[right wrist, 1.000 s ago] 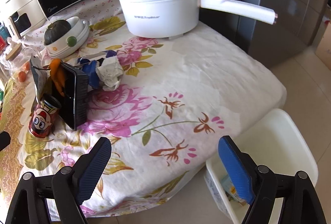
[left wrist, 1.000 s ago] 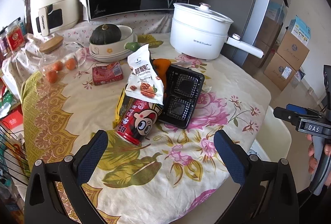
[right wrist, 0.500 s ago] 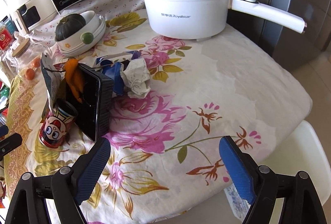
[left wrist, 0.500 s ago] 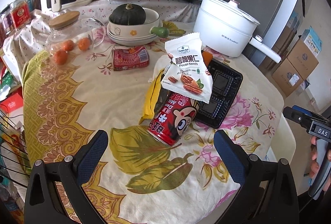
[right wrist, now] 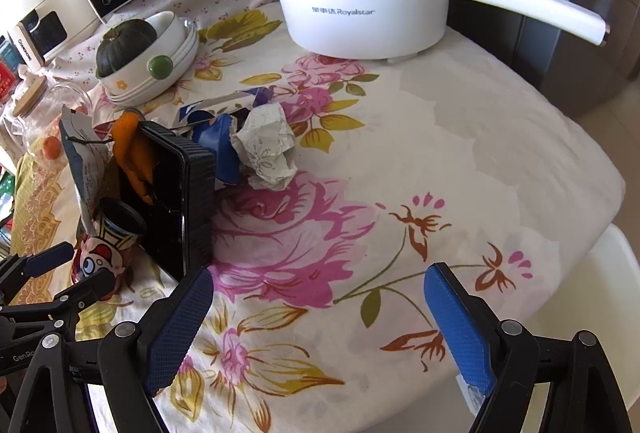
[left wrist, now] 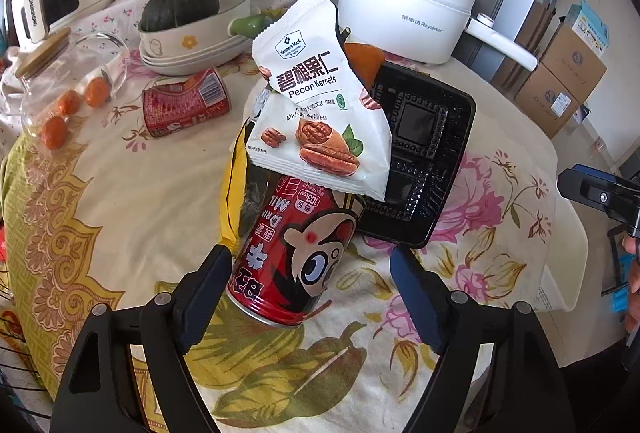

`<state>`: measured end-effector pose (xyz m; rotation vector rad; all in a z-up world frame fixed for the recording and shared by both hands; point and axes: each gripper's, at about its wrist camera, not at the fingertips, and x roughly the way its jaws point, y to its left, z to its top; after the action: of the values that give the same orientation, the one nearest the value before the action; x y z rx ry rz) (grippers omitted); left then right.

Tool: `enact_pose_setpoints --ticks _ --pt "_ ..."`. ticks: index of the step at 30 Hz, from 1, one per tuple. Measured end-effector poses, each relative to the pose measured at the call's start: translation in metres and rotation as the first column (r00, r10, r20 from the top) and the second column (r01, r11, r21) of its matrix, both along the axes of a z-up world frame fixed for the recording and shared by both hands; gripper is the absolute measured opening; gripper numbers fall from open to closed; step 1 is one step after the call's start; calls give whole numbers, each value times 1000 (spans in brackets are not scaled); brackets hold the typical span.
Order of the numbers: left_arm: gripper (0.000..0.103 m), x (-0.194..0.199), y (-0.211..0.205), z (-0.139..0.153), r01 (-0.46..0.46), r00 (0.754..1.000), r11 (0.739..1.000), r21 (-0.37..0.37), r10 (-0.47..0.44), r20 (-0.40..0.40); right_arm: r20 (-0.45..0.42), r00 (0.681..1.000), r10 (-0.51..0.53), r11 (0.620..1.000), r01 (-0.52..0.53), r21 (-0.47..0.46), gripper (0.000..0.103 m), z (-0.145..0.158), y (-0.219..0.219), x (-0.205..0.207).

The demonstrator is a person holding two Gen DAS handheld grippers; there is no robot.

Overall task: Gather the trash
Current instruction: 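Reach to the table and grasp the red milk can with the left gripper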

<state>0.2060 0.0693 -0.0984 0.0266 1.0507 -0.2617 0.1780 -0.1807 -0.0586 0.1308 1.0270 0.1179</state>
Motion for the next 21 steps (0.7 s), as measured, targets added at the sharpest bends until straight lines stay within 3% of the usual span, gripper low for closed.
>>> enact_pose_setpoints --ticks 4,15,21 --pt "62 5 1 -7 -8 999 1000 -5 8 -40 -17 1000 -7 1000 7 -6 89 -7 0 3" --pt "58 -20 27 8 -79 992 988 -136 64 -112 -34 999 20 999 -21 -46 89 -20 15 3" --pt "49 -40 43 23 -87 994 988 -129 77 -80 -58 996 66 998 -67 -12 89 -34 40 10"
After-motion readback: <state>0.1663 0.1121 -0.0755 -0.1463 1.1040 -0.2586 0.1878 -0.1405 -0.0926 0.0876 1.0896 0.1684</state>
